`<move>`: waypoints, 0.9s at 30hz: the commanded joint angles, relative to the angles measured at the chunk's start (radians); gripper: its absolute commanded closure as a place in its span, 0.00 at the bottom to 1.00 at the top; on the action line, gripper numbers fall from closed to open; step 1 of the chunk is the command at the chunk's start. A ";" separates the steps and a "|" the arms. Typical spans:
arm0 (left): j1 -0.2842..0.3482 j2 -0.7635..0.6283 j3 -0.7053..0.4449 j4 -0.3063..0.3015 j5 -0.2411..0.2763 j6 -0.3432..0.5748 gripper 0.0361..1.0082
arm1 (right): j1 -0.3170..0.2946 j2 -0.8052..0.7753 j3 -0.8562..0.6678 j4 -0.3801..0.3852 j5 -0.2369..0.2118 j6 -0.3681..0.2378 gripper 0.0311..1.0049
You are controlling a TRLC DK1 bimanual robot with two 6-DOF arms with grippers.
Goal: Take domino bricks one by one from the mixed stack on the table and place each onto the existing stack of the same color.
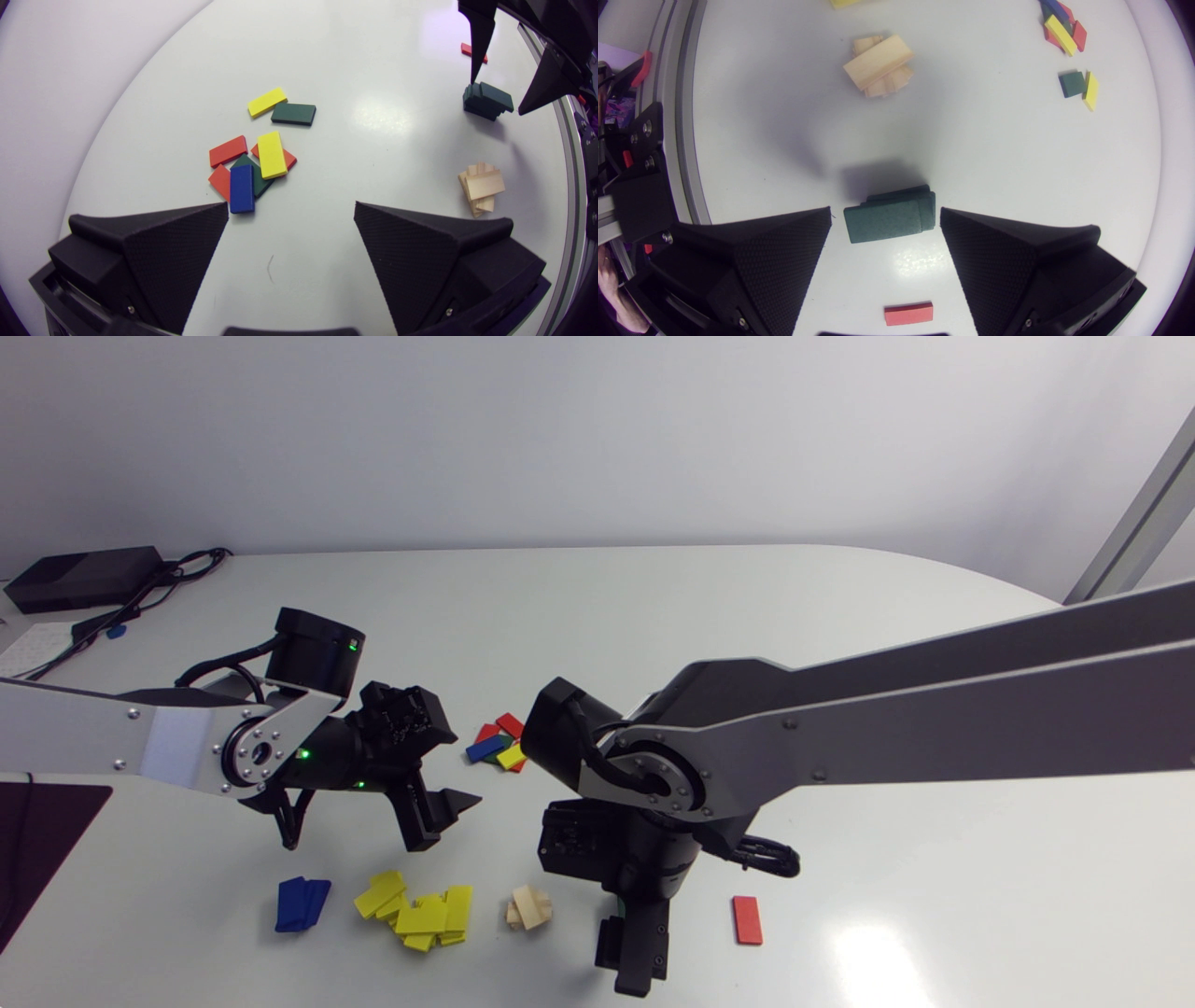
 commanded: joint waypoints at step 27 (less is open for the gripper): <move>0.046 -0.324 -0.064 -0.250 0.056 -0.174 0.05 | -0.362 -0.338 -0.213 0.378 -0.227 0.135 0.04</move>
